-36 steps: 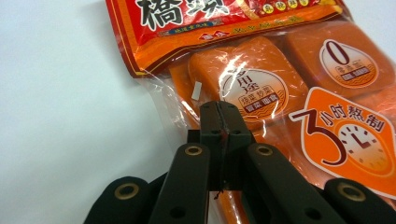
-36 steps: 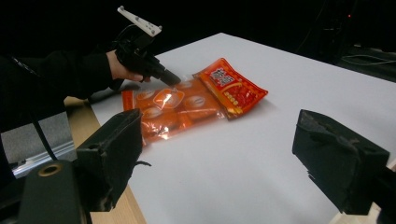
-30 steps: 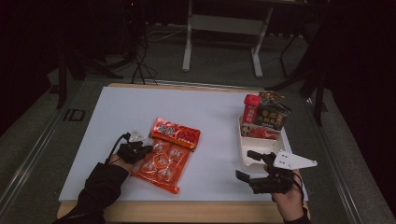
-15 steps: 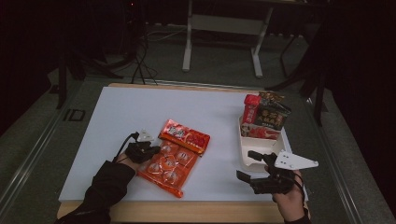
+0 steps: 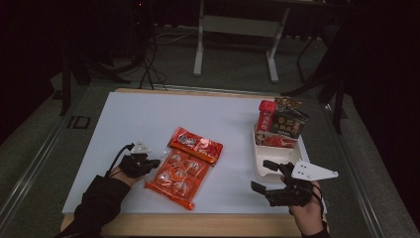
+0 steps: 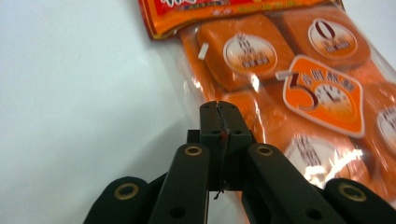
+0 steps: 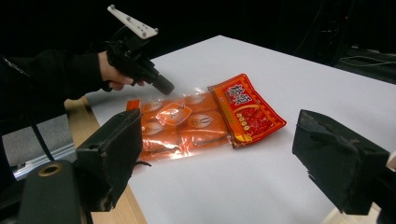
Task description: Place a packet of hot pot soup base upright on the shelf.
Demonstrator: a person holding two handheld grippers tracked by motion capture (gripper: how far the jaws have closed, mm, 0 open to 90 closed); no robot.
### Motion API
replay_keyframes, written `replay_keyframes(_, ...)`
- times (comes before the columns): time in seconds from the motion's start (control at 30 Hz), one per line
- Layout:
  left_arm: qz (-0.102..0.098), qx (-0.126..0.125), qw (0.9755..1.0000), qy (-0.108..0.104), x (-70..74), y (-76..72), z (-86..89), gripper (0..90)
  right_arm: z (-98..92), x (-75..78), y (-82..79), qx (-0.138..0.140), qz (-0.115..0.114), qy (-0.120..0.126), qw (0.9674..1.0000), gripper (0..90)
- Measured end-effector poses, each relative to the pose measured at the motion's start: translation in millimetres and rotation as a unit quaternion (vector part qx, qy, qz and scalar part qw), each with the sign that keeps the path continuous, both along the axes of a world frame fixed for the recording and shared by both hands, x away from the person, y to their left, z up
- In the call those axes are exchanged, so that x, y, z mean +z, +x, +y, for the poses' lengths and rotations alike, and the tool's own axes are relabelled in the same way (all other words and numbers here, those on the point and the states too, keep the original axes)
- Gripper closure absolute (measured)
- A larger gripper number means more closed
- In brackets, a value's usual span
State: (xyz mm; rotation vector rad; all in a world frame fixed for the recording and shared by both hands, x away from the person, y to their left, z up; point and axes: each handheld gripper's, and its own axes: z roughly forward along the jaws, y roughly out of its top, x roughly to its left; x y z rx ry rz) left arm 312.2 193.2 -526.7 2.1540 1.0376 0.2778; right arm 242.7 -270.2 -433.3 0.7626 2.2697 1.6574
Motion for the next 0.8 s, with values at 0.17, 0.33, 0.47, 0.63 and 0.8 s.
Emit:
replay_keyframes(0.17, 0.016, -0.016, 0.9997, 0.008, -1.9, -8.7, 5.0, 90.0, 2.2, -1.1, 0.8, 0.001, 0.002, -0.002, 1.0000, 15.9)
replay_keyframes(0.33, 0.025, -0.040, 0.9988, 0.016, -5.7, -14.2, -0.9, 90.0, 4.2, -1.5, 1.3, 0.003, 0.002, -0.005, 1.0000, 16.0)
replay_keyframes(0.47, 0.032, -0.037, 0.9987, 0.014, -5.3, -13.9, -2.8, 90.0, 4.1, -1.5, 1.1, 0.003, 0.003, -0.005, 1.0000, 15.9)
replay_keyframes(0.63, 0.034, -0.036, 0.9987, 0.014, -5.4, -17.4, -9.7, 90.0, 4.5, -1.9, 1.5, 0.004, 0.003, -0.005, 1.0000, 15.9)
replay_keyframes(0.8, 0.033, -0.041, 0.9986, 0.003, -6.6, -21.2, -19.0, 90.0, 5.8, -2.3, 1.6, 0.005, 0.003, -0.005, 1.0000, 15.9)
